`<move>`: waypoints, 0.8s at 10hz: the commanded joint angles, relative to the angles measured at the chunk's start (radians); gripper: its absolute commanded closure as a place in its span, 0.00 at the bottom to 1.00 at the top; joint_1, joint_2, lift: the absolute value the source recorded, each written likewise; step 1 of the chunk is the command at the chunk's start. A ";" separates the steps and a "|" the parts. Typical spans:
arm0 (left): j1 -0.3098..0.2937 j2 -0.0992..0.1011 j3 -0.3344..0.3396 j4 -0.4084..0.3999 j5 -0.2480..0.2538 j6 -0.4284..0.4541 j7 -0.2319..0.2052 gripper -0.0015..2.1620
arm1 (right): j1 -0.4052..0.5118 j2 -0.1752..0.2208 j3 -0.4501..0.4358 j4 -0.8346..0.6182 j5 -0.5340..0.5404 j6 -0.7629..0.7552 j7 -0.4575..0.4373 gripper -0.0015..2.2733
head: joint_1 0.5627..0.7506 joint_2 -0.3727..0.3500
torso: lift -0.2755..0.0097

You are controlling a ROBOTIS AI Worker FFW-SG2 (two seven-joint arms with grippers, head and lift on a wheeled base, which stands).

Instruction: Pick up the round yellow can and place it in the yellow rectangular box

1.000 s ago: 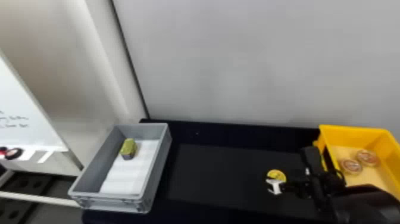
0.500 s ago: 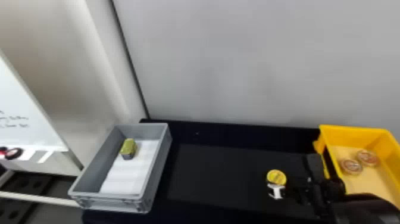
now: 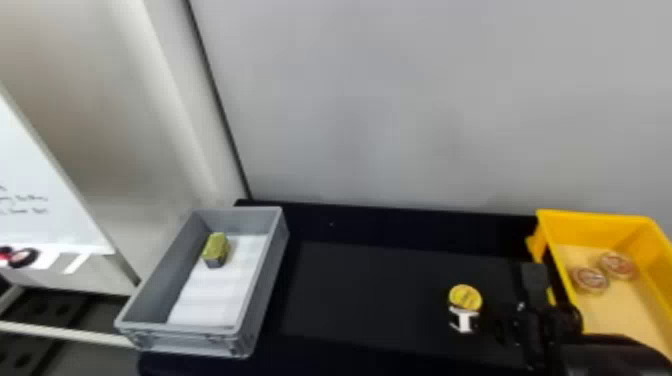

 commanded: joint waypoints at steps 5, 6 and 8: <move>0.003 0.003 0.004 -0.002 0.000 -0.001 -0.001 0.21 | 0.009 -0.009 0.047 -0.042 -0.038 -0.010 0.023 0.32 | 0.41 0.75 | 0.97; 0.010 0.009 0.015 -0.008 0.000 0.001 -0.005 0.21 | 0.056 -0.020 0.061 -0.172 -0.031 0.047 0.025 0.32 | 0.41 0.75 | 0.97; 0.031 0.028 0.041 -0.028 0.002 0.016 -0.005 0.21 | 0.188 -0.041 -0.008 -0.562 -0.009 0.262 0.016 0.32 | 0.41 0.75 | 0.97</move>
